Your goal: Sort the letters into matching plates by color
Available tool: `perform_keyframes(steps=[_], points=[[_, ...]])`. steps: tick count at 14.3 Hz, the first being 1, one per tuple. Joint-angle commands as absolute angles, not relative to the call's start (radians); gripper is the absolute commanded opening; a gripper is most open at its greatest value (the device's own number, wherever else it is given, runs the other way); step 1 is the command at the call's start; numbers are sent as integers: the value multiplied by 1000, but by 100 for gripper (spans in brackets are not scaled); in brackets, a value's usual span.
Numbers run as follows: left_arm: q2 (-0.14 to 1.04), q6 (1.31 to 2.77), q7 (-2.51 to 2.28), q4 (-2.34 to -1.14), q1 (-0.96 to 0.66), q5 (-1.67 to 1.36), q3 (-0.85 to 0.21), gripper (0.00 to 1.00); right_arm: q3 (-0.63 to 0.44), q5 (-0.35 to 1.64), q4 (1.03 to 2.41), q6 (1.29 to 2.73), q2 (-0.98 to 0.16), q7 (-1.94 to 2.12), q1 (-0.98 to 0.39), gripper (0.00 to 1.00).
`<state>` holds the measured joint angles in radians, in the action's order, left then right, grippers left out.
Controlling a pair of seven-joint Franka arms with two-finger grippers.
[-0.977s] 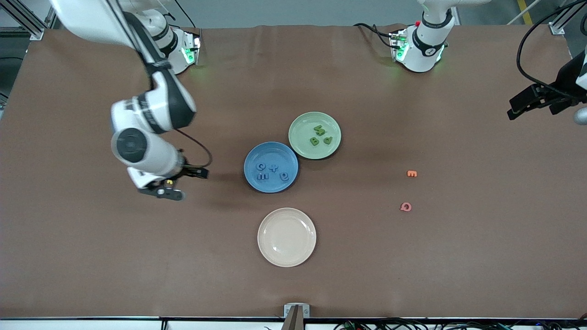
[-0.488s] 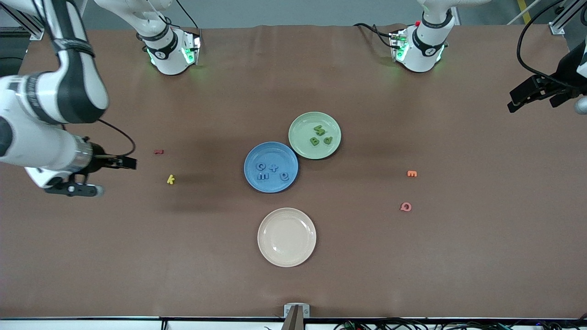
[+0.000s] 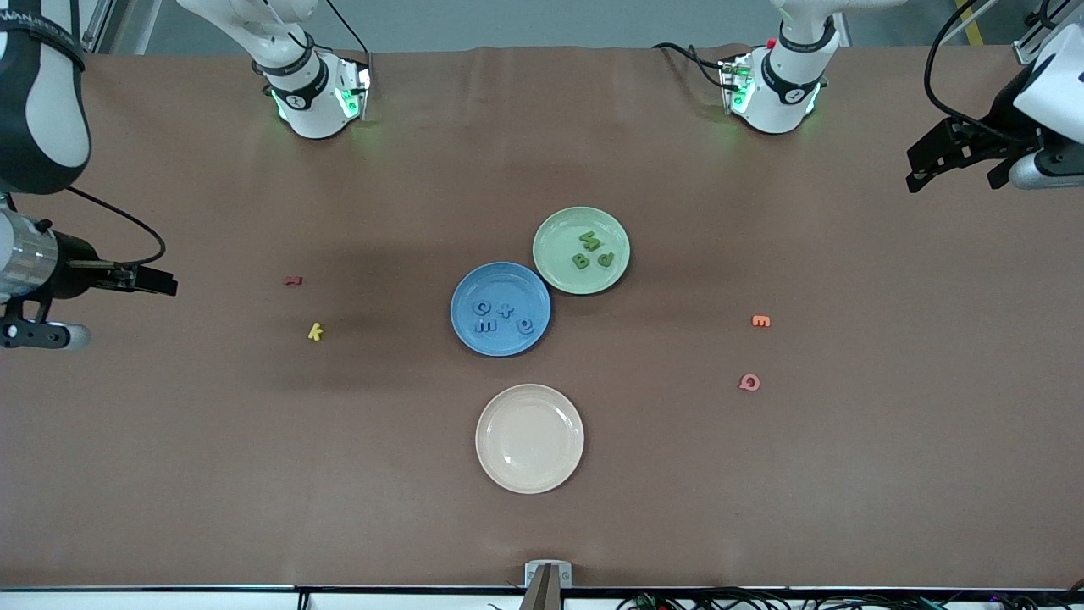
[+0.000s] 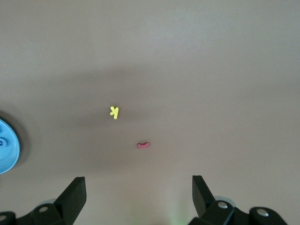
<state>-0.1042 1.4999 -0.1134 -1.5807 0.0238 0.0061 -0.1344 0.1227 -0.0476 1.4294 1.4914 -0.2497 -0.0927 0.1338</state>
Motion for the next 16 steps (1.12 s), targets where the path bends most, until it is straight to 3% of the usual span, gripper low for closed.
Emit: perform_keyframes(steps=[1, 7, 16], points=[[-124, 1496, -74, -1600, 31, 0, -130, 100, 141, -54, 1381, 1466, -264, -86, 155, 100], [-121, 1500, -71, -1601, 21, 0, -138, 100, 141, -5, 1328, 1462, -272, -109, 153, 100], [-97, 1520, -72, -1603, 20, 6, -185, 100, 135, -17, 1453, 1447, -158, -84, 135, 100]])
